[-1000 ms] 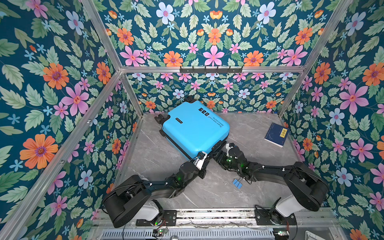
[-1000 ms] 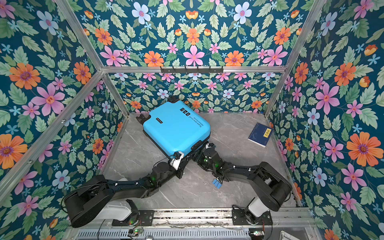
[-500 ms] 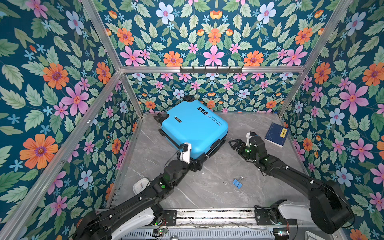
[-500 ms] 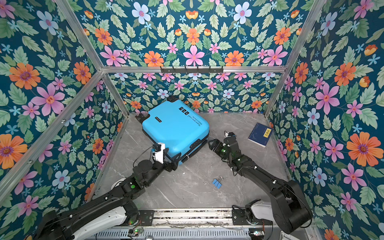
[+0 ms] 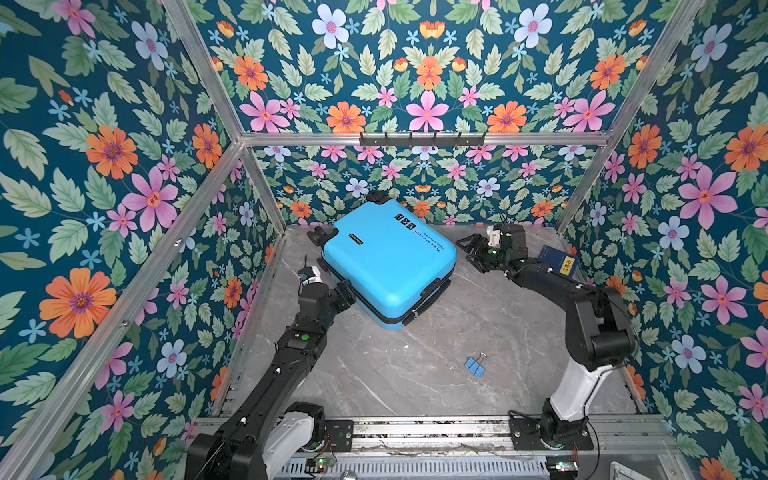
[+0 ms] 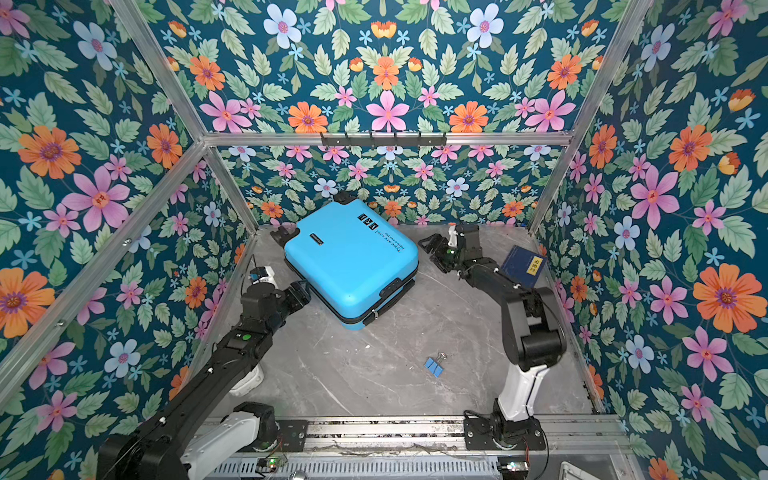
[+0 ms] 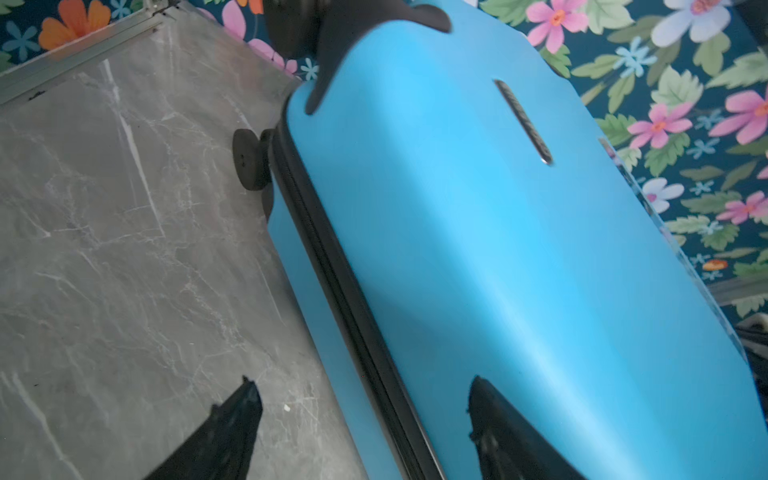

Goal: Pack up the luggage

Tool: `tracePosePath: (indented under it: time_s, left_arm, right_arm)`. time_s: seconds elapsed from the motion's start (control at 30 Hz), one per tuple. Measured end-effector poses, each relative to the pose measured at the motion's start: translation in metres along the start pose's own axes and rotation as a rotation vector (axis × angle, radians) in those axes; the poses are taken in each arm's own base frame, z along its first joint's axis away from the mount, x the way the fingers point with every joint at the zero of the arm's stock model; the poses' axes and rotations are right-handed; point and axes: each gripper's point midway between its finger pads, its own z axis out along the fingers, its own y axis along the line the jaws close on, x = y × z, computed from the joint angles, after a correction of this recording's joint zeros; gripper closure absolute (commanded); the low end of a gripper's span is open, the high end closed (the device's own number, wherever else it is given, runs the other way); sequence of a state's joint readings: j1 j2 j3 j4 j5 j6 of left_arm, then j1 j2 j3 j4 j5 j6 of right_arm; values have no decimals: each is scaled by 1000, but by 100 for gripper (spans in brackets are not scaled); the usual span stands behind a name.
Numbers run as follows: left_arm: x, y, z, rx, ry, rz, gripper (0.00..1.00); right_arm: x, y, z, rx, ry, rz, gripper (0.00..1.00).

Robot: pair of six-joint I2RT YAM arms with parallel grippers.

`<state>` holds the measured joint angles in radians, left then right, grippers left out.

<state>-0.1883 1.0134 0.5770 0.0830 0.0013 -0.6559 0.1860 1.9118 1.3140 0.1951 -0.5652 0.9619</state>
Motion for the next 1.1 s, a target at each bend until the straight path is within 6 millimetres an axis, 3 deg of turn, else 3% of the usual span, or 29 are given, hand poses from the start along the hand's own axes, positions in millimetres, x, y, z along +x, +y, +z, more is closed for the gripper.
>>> tracePosePath:
  time_s: [0.2, 0.4, 0.67, 0.87, 1.1]
  left_arm:
    - [0, 27, 27, 9, 24, -142, 22]
    - [-1, 15, 51, 101, 51, -199, 27]
    - [-1, 19, 62, 103, 47, -209, 27]
    - [-4, 21, 64, 90, 36, -174, 28]
    - [4, 14, 78, 138, 93, -139, 29]
  right_arm:
    - [-4, -7, 36, -82, 68, 50, 23]
    - [6, 0, 48, -189, 108, 100, 24]
    - [42, 16, 29, -256, 107, 69, 26]
    - [75, 11, 10, -246, 82, 58, 26]
    - [95, -5, -21, -222, 15, 60, 26]
